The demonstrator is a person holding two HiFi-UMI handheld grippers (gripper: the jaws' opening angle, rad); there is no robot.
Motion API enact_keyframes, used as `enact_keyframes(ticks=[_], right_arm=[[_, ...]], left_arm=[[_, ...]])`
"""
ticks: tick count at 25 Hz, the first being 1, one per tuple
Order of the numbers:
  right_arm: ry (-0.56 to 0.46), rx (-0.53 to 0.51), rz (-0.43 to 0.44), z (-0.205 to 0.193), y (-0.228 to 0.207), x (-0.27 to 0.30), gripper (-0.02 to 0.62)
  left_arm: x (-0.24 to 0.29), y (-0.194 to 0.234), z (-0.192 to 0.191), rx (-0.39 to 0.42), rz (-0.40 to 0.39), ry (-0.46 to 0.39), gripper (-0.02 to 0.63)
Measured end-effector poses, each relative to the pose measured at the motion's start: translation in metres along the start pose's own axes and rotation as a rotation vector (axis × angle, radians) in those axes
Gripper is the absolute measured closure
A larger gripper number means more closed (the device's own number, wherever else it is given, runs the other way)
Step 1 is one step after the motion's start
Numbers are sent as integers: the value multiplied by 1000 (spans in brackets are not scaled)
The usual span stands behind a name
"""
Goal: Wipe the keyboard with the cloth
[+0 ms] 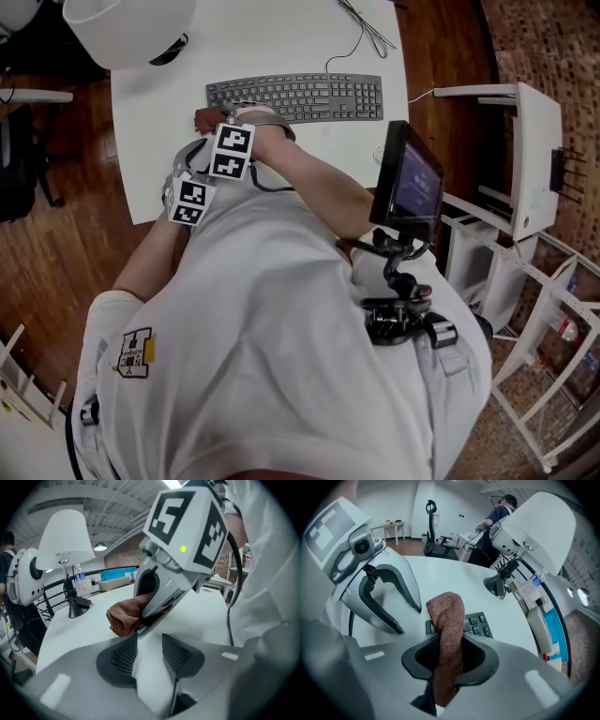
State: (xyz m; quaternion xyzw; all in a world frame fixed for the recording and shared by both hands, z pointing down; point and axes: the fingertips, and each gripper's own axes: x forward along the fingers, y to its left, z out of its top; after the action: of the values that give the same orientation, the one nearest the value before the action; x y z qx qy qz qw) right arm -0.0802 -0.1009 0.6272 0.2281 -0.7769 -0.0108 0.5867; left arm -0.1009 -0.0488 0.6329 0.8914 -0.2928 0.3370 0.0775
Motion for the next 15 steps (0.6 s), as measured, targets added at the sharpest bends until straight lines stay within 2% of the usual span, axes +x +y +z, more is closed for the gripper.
enact_keyframes(ticks=[4, 8, 15], right_arm=[[25, 41, -18, -37, -13, -14, 508], [81, 157, -67, -121, -45, -43, 509], [244, 359, -177, -260, -69, -62, 509]], left_arm=[[7, -4, 9, 4, 4, 13, 451], [18, -14, 31, 11, 5, 33, 451], [17, 2, 7, 9, 41, 51, 451]])
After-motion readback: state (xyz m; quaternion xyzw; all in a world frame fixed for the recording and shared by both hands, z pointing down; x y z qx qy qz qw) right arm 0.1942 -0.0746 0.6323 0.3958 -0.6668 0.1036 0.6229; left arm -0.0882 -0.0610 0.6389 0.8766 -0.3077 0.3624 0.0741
